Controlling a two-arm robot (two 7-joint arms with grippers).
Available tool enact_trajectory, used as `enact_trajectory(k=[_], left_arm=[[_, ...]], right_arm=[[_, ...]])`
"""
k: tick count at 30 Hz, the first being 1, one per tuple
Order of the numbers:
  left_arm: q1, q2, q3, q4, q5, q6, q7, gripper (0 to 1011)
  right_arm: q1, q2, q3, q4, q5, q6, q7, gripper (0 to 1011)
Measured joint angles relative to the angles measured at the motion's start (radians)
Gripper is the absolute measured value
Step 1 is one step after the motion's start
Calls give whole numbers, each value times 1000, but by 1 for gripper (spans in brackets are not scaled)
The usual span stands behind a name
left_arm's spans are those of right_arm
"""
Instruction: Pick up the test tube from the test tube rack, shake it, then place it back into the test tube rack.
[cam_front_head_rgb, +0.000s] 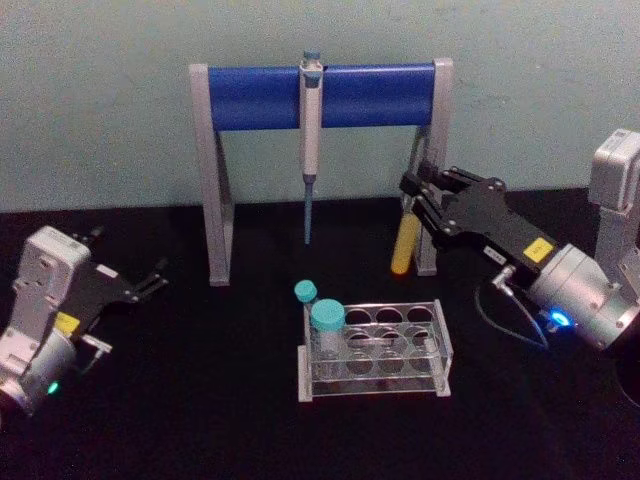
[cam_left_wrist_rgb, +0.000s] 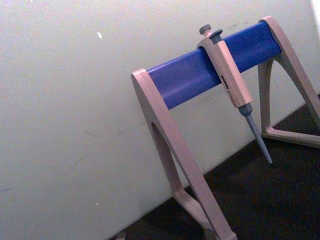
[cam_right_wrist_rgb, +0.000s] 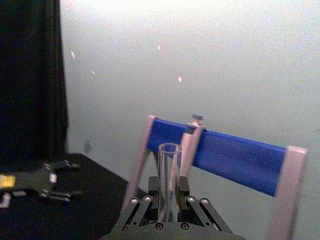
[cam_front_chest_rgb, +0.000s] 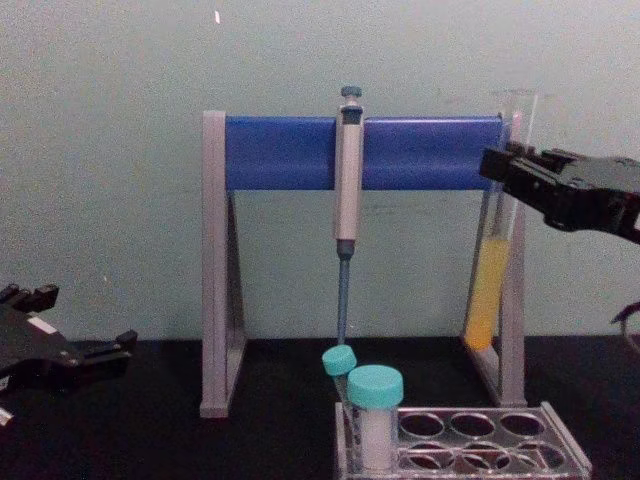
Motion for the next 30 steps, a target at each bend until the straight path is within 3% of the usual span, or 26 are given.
enact_trajectory(k=[6, 12, 18, 30], left_arm=[[0, 0, 0, 0, 0, 0, 0, 1001], [0, 0, 0, 0, 0, 0, 0, 1001], [0, 0, 0, 0, 0, 0, 0, 1001], [0, 0, 0, 0, 0, 0, 0, 1001]], right_arm=[[13, -14, -5, 24, 77, 4, 86, 229], [13, 14, -20, 11, 119, 33, 134, 229], [-1, 58, -31, -13, 123, 44, 141, 229], [-3, 74, -40, 3, 117, 28, 136, 229]])
